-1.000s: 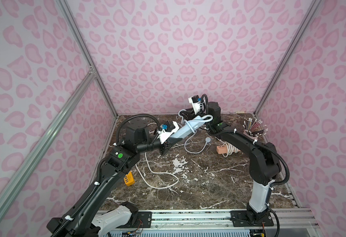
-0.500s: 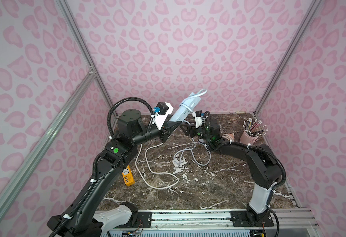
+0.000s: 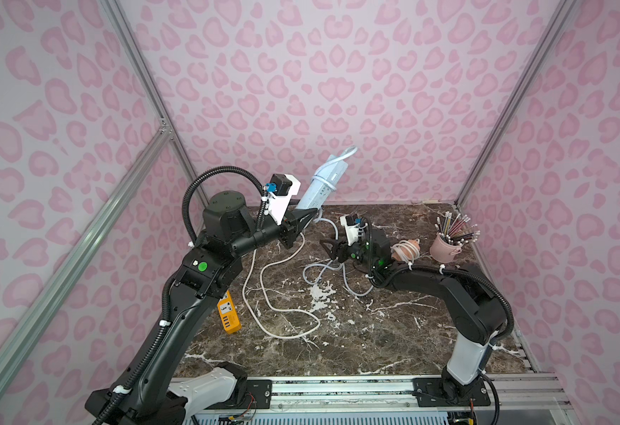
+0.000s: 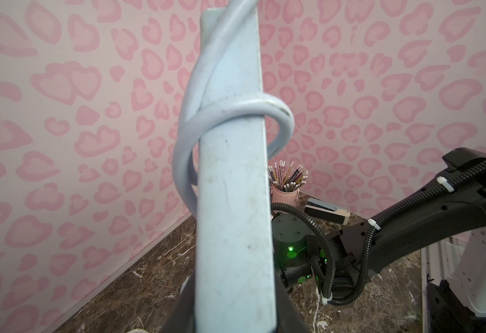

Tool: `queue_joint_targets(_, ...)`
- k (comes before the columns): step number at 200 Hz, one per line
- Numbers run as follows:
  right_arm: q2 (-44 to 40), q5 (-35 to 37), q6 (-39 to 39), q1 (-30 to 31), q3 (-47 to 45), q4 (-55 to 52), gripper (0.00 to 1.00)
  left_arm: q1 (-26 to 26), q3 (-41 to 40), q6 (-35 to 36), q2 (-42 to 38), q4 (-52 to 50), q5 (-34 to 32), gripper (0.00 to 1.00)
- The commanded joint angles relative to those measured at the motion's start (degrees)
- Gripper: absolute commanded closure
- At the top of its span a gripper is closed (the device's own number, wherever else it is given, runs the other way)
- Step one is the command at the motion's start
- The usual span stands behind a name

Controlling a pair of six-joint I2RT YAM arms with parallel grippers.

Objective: Wrap the cord around the power strip
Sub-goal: Wrap the power cord around the power strip.

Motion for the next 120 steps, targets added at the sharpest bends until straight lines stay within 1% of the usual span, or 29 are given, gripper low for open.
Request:
queue_joint_targets(1, 0.86, 2.02, 0.65, 0.69, 0.31, 3.66, 0.6, 0.85, 0.09, -0.61, -0.07, 4.11, -0.32, 0.97)
queue_joint_targets(12, 0.44, 2.8, 0.84, 1.06, -0.34, 4.25, 0.74, 1.81, -0.25, -0.84, 0.06, 4.02, -0.99, 0.97)
queue_joint_targets(24, -1.13, 4.2, 0.2, 1.59, -2.09, 4.32, 0.85, 3.82, -0.69, -1.02, 0.39, 3.84, -2.23, 0.97)
queue_joint_targets(30, -2.27, 5.04, -0.87, 2.04, -3.31, 4.01, 0.9, 4.98, -0.74, -0.8, 0.62, 3.43, -3.91, 0.97)
queue_joint_targets(39, -4.55, 7.05, -3.6, 3.0, -5.22, 1.76, 0.95, 6.83, -0.79, 0.27, 1.3, 2.35, -8.79, 0.97)
queue_joint_targets(51, -8.68, 11.12, -9.6, 4.97, -7.72, -2.43, 1.0, 8.94, -1.29, 2.26, 2.97, 0.84, -18.01, 0.97)
queue_joint_targets(66, -14.93, 17.62, -18.83, 8.25, -10.23, -8.84, 1.0, 10.74, -1.45, 5.36, 7.35, -1.64, -28.63, 0.97)
queue_joint_targets(82, -21.89, 24.61, -27.03, 11.24, -10.5, -17.96, 1.0, 10.95, -0.93, 8.29, 12.81, -6.4, -34.26, 0.97)
queue_joint_targets(96, -28.08, 26.26, -32.7, 12.65, -9.7, -23.72, 1.0, 10.91, -2.8, 9.57, 14.84, -7.84, -34.39, 0.97)
queue_joint_targets(110, -33.88, 24.86, -37.03, 13.15, -8.84, -26.13, 1.0, 10.59, -6.13, 10.27, 14.44, -6.97, -33.39, 0.97)
queue_joint_targets(120, -36.9, 23.49, -38.64, 13.24, -7.04, -26.94, 1.0, 10.06, -7.8, 11.47, 14.21, -7.51, -31.8, 0.97)
